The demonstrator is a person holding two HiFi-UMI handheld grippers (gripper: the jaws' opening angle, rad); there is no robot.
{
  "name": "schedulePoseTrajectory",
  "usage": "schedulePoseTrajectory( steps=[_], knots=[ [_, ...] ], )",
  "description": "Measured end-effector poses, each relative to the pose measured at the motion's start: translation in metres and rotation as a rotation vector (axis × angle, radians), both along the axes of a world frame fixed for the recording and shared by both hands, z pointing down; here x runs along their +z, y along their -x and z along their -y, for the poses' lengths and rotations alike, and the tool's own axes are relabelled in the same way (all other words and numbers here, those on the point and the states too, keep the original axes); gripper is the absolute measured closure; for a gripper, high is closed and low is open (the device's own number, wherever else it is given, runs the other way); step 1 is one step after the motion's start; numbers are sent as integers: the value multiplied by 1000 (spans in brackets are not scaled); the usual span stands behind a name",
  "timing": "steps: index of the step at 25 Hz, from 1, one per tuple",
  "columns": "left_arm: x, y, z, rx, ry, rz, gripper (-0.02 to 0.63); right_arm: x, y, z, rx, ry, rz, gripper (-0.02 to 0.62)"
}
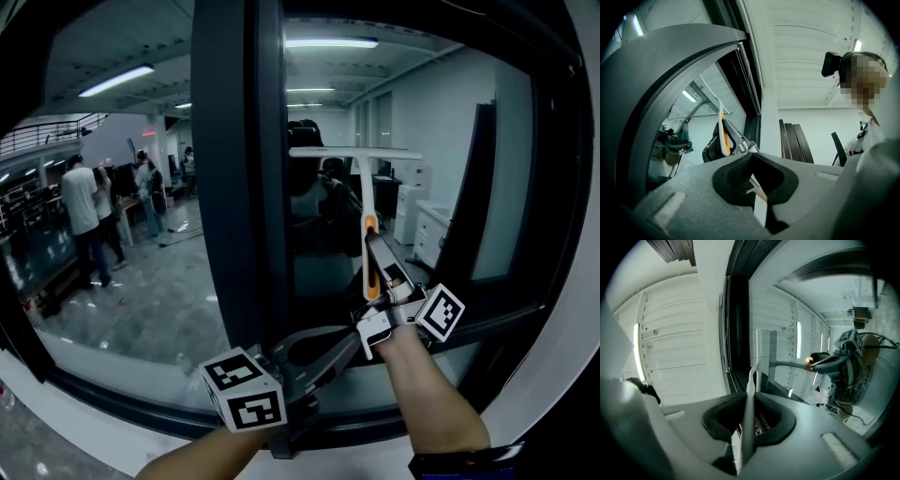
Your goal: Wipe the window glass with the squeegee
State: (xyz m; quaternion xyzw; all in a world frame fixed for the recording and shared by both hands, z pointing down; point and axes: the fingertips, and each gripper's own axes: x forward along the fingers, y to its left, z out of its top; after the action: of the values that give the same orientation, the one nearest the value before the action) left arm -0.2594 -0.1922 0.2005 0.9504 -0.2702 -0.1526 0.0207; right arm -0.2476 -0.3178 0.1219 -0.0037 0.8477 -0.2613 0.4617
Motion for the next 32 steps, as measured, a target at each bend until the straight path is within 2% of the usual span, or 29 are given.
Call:
schedulePoseTrajectory(
  steps=[15, 32],
  knots=[
    [46, 1, 1, 1, 77, -15, 606, 72, -4, -15, -4, 56, -41, 532],
    [74, 1, 9, -12, 139, -31, 606, 123, -14, -17, -1, 110, -87, 532]
  ],
)
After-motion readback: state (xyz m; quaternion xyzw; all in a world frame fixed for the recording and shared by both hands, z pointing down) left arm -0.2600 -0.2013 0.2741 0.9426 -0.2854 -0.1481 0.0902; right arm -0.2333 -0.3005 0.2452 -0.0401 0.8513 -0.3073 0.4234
